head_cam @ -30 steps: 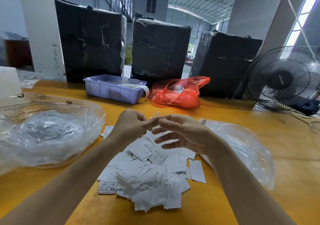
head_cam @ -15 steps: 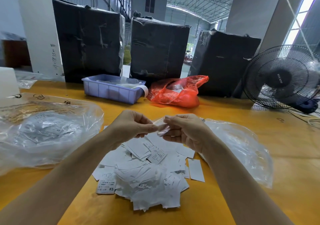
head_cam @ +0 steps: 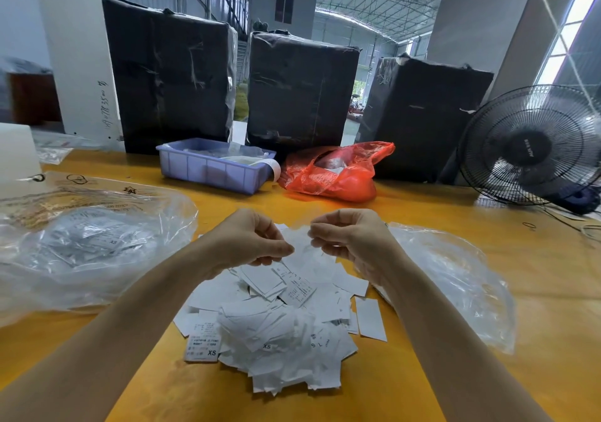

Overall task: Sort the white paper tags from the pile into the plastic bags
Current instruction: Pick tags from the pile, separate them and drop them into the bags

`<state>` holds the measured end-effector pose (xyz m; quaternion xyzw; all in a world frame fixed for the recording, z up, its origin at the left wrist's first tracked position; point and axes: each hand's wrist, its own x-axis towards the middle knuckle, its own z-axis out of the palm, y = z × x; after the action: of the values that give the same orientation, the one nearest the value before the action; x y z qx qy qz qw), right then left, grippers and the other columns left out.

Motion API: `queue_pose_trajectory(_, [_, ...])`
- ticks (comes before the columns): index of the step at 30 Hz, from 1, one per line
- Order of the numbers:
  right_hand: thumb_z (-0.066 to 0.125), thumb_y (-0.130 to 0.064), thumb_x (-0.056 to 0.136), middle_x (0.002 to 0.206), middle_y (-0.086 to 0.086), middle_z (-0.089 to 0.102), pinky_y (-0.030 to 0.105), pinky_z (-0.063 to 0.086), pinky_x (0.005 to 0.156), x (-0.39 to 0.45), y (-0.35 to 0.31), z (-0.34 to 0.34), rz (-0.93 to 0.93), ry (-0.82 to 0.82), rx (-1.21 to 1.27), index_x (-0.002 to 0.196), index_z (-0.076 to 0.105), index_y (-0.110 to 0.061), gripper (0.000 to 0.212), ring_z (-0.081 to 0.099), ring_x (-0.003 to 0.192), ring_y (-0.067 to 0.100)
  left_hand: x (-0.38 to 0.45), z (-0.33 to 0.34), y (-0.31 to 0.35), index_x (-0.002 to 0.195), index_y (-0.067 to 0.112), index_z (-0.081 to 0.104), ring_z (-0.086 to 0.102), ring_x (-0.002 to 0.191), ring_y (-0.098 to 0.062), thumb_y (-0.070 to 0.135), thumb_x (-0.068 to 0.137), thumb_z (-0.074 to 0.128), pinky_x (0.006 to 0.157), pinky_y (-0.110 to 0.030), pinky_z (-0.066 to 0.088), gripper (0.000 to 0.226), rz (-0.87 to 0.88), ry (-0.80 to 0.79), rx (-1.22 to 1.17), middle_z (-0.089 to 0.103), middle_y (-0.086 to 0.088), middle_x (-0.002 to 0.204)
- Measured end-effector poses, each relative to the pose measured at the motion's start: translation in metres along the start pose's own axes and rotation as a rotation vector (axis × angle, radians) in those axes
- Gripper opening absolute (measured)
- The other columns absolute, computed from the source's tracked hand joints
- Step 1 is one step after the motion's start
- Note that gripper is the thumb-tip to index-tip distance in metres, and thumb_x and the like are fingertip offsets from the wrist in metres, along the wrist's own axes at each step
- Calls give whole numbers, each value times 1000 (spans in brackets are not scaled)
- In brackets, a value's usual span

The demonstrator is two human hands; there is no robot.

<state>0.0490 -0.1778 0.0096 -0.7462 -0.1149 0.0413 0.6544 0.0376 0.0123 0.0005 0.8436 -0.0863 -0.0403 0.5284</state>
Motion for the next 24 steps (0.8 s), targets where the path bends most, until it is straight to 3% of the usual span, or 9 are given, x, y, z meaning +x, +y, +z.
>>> queue_pose_trajectory(4, [69, 0, 79, 67, 5, 70, 19, 54, 59, -3, -3, 5, -77, -45, -53, 81, 70, -5, 5, 66, 60, 13, -4, 4, 4, 93, 18, 72, 70, 80, -8, 45, 62, 74, 66, -18, 51, 41, -28, -134, -100, 75, 3, 89])
queue_pose_trajectory(6, [71, -3, 78, 65, 7, 69, 22, 53, 59, -5, -3, 10, -109, -60, -98, 77, 71, -5, 3, 64, 58, 13, -5, 7, 6, 95, 18, 73, 71, 81, -8, 45, 61, 73, 66, -17, 51, 43, -11, -133, -171, 75, 3, 91])
queue_pose_trajectory(11, [75, -14, 74, 63, 12, 65, 28, 47, 59, -6, -1, 17, -131, -66, -104, 74, 68, 1, 17, 59, 54, 17, -6, 11, 5, 84, 13, 74, 63, 64, -5, 32, 52, 79, 58, -14, 50, 37, -8, -72, -244, 75, -3, 79])
queue_pose_trajectory(16, [60, -27, 90, 69, 5, 71, 20, 52, 57, -1, 4, 19, -90, -8, -53, 82, 66, -3, 27, 66, 58, 12, -3, 2, 3, 82, 15, 73, 55, 52, -2, 21, 61, 84, 49, -12, 43, 24, -56, 98, -194, 69, 2, 60])
queue_pose_trajectory(19, [59, -16, 92, 81, 12, 72, 20, 51, 58, 2, 14, 17, -132, 82, -348, 89, 66, 0, 18, 66, 62, 15, -1, -9, 1, 75, 12, 72, 52, 42, 1, 22, 67, 82, 41, -11, 40, 17, -52, 275, -229, 67, 5, 53])
queue_pose_trajectory(21, [60, -12, 91, 84, 12, 72, 27, 54, 65, 1, 22, 23, -164, 53, -560, 89, 67, -1, 13, 66, 66, 18, 0, -14, 0, 77, 11, 70, 52, 47, -3, 28, 68, 81, 43, -13, 41, 22, -67, 360, -240, 64, 9, 49])
queue_pose_trajectory(24, [63, -33, 88, 78, 3, 72, 26, 52, 65, -2, 22, 38, -115, -96, -386, 84, 68, -7, 27, 67, 66, 12, 0, -11, -1, 78, 10, 68, 51, 53, -8, 23, 70, 80, 48, -15, 44, 19, -89, 329, -291, 62, 6, 53])
